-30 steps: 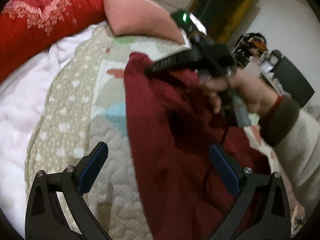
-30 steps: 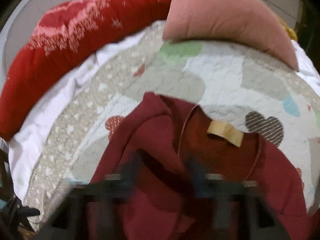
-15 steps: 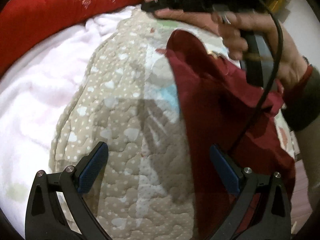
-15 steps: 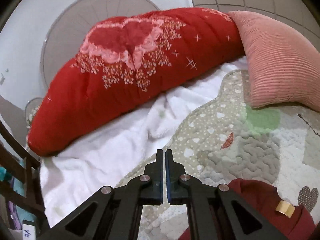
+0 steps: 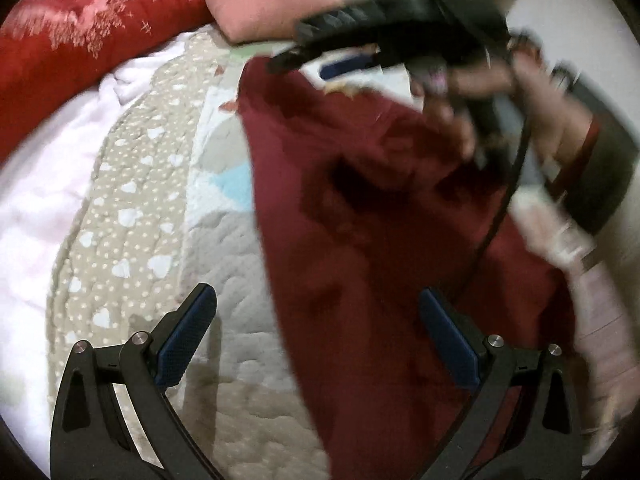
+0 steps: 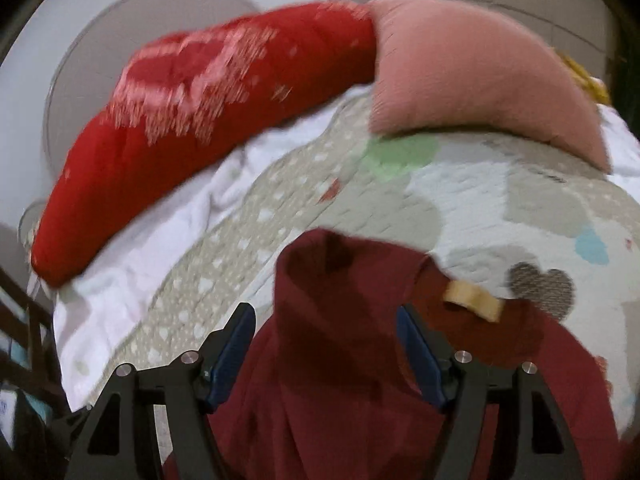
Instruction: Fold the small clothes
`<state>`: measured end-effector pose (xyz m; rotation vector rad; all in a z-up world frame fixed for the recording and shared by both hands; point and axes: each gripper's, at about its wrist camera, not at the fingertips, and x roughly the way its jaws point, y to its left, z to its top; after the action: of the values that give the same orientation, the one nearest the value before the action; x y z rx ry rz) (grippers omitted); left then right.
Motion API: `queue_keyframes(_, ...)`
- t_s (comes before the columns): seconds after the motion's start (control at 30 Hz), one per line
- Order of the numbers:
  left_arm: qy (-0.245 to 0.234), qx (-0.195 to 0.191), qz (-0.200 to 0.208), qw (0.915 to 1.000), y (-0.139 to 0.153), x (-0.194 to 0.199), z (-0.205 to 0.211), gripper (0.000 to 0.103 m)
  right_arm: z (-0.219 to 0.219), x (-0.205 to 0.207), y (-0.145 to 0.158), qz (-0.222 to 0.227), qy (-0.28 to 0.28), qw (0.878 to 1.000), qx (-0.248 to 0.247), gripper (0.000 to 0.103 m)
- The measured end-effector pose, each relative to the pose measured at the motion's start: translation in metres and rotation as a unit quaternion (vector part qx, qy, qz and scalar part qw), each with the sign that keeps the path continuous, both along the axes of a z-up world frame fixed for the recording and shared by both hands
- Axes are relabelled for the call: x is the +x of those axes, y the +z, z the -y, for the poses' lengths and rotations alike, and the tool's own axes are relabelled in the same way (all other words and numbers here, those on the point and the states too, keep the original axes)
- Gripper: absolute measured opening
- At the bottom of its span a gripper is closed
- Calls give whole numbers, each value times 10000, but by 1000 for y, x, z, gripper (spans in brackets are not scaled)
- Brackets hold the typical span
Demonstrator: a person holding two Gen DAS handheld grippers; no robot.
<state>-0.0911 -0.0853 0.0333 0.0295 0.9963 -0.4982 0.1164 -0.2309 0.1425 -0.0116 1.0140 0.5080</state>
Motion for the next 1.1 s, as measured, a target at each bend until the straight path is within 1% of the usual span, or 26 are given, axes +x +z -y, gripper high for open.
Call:
queue_keyframes(0.03,39,135,-9,9999,-4,1,0,102,-11,5,-8,-57,192,9997,-113,70)
queue_keyframes(0.07,86,190,-32,9998,-7,3,-2,97,-19,6,-12,-45,301,9993,-207,67)
queue_keyframes(0.1,141,153,-47,9998,-7,5,-7,94,-29,10,-18,-18,390,9986,-370,54)
queue_keyframes(0.13,215,89,-45,9997,-6,7,-14,86,-37,15,-24,-55,462,9976,-509,15)
queue_keyframes(0.17,272,-1,-78,9996,-5,10,-22,79,-45,20,-27,-179,537,9969,-542,8)
queue_keyframes(0.2,307,-58,-111,9994,-5,11,-28,75,-50,22,-24,-149,594,9972,-439,8)
queue_keyframes(0.23,388,-127,-147,9991,-4,14,-36,67,-57,22,-15,-6,746,9970,-201,8)
queue_keyframes(0.27,476,-142,-149,9987,-3,16,-43,65,-62,22,-8,121,839,9964,-84,8)
queue_keyframes(0.33,681,-140,-115,9975,0,21,-58,65,-73,25,3,328,925,9951,122,8)
queue_keyframes(0.4,863,-179,-94,9961,2,24,-70,65,-79,37,2,213,913,9942,528,8)
queue_keyframes(0.43,971,-175,-86,9951,1,26,-77,65,-82,43,-5,148,921,9931,710,8)
queue_keyframes(0.47,1047,-135,-95,9944,0,29,-80,65,-88,46,-12,102,933,9930,722,8)
queue_keyframes(0.5,1124,-65,-124,9936,-3,31,-83,65,-95,49,-25,-13,931,9939,597,8)
queue_keyframes(0.57,1160,-42,-197,9930,-9,36,-84,65,-102,57,-51,-490,813,9951,262,8)
queue_keyframes(0.6,1167,-29,-193,9930,-9,37,-84,65,-98,55,-49,-466,727,9954,410,9)
queue_keyframes(0.67,1162,71,-108,9931,-9,38,-81,65,-80,45,-29,-328,500,9962,629,19)
queue_keyframes(0.7,1165,71,-110,9931,-10,39,-82,65,-69,37,-17,-213,466,9962,705,20)
queue_keyframes(0.73,1176,40,-124,9930,-9,39,-83,65,-56,26,-4,-44,451,9960,771,23)
queue_keyframes(0.77,1201,-13,-137,9927,-8,38,-85,65,-39,12,11,178,395,9962,753,30)
queue_keyframes(0.8,1230,-56,-136,9923,-7,38,-86,65,-19,-4,24,400,236,9973,575,35)
queue_keyframes(0.83,1288,-103,-115,9915,-5,37,-88,65,-1,-17,32,559,37,9979,335,43)
queue_keyframes(0.9,1420,-113,-16,9898,0,34,-90,65,34,-49,42,879,-354,9955,-21,45)
queue_keyframes(0.97,1516,-159,92,9883,4,33,-92,65,70,-76,40,1034,-783,9915,-129,51)
queue_keyframes(1.0,1534,-210,126,9879,5,34,-92,65,86,-86,32,999,-974,9902,-109,52)
queue_keyframes(1.03,1516,-280,158,9879,6,33,-89,65,102,-92,19,820,-1121,9903,-58,52)
queue_keyframes(1.1,1473,-289,224,9884,9,34,-82,65,129,-97,-16,53,-1442,9891,-293,52)
